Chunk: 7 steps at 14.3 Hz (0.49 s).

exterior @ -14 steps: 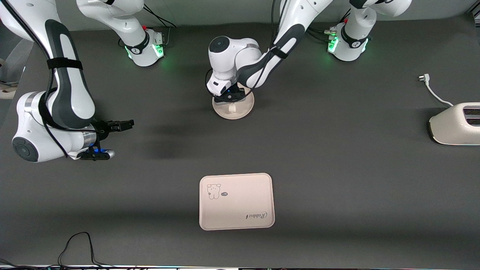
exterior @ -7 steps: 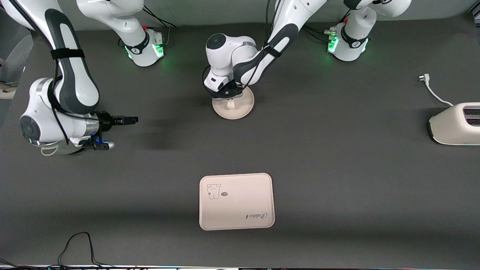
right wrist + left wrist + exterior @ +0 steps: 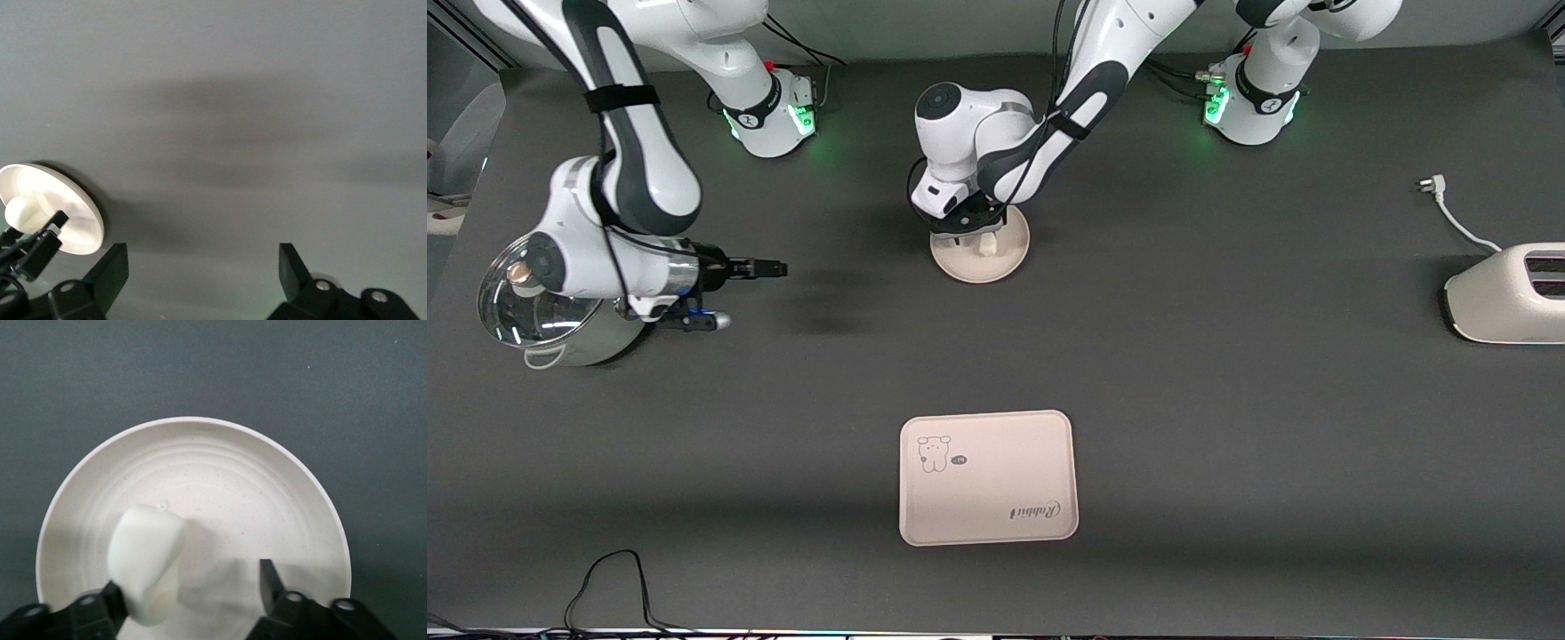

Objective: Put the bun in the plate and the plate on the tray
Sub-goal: 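Lower the bun onto the plate while the right gripper moves toward the plate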

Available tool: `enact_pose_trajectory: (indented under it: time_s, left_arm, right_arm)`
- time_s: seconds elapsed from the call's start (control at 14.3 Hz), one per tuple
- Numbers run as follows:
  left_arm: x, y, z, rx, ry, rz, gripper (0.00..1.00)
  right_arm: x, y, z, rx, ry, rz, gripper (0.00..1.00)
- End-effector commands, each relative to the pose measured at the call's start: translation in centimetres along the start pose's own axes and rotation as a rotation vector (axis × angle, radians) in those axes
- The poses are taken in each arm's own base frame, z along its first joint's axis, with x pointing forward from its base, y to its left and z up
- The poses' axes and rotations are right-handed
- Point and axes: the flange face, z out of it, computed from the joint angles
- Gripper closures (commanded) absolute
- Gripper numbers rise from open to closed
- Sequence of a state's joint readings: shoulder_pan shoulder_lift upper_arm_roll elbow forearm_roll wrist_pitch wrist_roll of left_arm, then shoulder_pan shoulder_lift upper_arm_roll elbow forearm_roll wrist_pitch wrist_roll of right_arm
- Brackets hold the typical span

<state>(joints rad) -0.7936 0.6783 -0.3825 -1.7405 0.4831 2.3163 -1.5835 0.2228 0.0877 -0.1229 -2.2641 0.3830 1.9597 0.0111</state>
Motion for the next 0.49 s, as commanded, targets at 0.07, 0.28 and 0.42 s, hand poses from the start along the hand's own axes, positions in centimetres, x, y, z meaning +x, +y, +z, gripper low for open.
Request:
enact_pose_trajectory:
  time_s: [0.07,0.28,0.42]
  left_arm:
    - [-0.2,0.5,-0.1,-0.003,0.026,-0.022,0.00]
    - [0.0,0.4,-0.2,0.010,0.027,-0.027,0.00]
    - [-0.2,0.5,-0.1,0.003,0.024,-0.025,0.00]
  right_arm:
    - [0.4,-1.0,2.4,0.170,-0.026,0.109,0.00]
    - [0.7,-1.2,2.9,0.216,-0.038,0.142,0.00]
    - [1.1,0.3,2.8,0.229,-0.050,0.169,0.00]
